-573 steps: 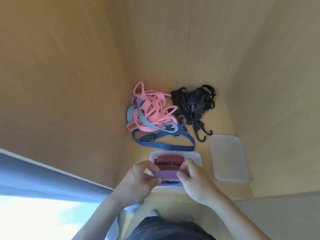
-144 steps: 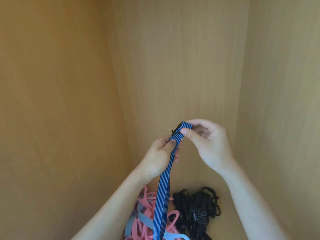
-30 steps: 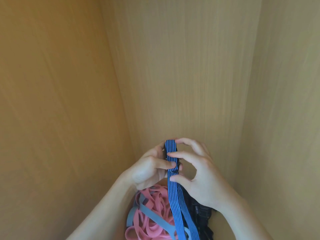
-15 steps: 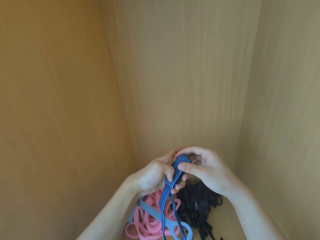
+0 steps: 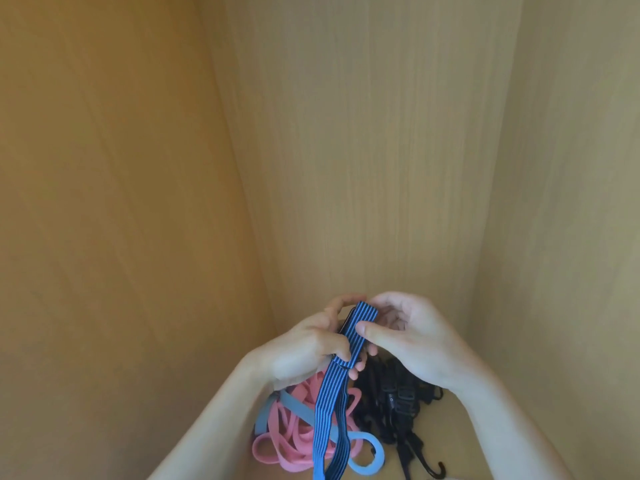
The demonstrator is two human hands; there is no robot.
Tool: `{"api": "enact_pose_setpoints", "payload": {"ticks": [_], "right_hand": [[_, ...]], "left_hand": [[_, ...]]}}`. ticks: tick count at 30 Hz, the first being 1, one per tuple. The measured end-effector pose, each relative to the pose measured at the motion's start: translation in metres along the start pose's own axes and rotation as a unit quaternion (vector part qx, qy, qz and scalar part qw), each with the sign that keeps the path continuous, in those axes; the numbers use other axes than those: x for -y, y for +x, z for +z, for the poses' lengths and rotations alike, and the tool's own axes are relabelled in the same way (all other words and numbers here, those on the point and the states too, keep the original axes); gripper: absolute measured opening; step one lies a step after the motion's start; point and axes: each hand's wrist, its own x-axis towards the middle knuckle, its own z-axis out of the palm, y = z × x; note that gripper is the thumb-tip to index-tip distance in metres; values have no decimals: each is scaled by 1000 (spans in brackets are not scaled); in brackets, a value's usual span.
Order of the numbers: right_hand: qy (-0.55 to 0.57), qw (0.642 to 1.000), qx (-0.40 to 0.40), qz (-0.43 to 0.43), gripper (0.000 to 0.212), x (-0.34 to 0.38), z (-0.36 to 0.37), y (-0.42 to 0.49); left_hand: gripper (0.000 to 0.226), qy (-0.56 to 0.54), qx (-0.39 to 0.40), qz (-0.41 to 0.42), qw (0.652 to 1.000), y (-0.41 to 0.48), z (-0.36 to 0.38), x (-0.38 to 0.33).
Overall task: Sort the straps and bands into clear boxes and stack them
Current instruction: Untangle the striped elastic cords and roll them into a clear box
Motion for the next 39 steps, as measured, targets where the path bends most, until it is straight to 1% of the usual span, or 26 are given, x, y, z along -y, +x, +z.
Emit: {"api": "enact_pose_setpoints", "payload": {"ticks": [1,4,6,8,10,12,13,15,17,19,21,23,26,29,31,35,37,39], "right_hand": [[7,1000,-8,0,13,1,1,0],[13,998,-56,-10,16,0,0,2],[17,997,-80,-8,18,-2,1,2],[12,997,-78,-4,19,-6,2,2],[9,998,-60,5,19,-10,4,1],[15,999,-46,15,20,-13,5,1],[18,998,-51,15,21,-13,5,1],[31,996,-83,5,22,-13,7,2],[45,992,-115,-10,23,-13,9,3],[62,989,-130,-19,22,-13,10,3],[69,987,-141,-25,20,-16,9,2],[66,986,-152,-30,20,-20,7,1],[62,988,-141,-27,20,-27,9,1],[36,988,-143,-35,22,-33,16,-1],[19,989,-142,-43,25,-36,20,-2],[-11,996,-87,-24,33,-44,21,-8],[5,998,-69,-7,38,-48,23,-11],[33,997,-65,7,37,-50,25,-12]], "left_hand": [[77,-3,1,6,1000,-2,-1,3],[51,6,-21,1,1000,-8,-1,15],[43,8,-40,-15,999,-10,5,24],[30,-18,-57,-39,997,-6,13,27],[18,-15,-91,-85,992,4,17,30],[24,-3,-119,-122,985,9,20,31],[24,-7,-124,-117,985,10,20,33],[21,-21,-115,-61,991,8,21,38],[25,-21,-80,-9,997,1,21,39],[26,-30,-50,7,998,-1,19,39],[25,-42,-40,6,998,-4,19,40],[24,-35,-62,0,997,-6,18,44],[28,-22,-89,-6,996,-7,18,51],[28,-4,-92,10,996,-10,17,56],[29,34,-104,25,994,-13,19,58],[30,90,-159,26,983,-15,23,65],[31,108,-181,30,977,-18,24,68],[32,119,-196,39,973,-21,27,69]]}}
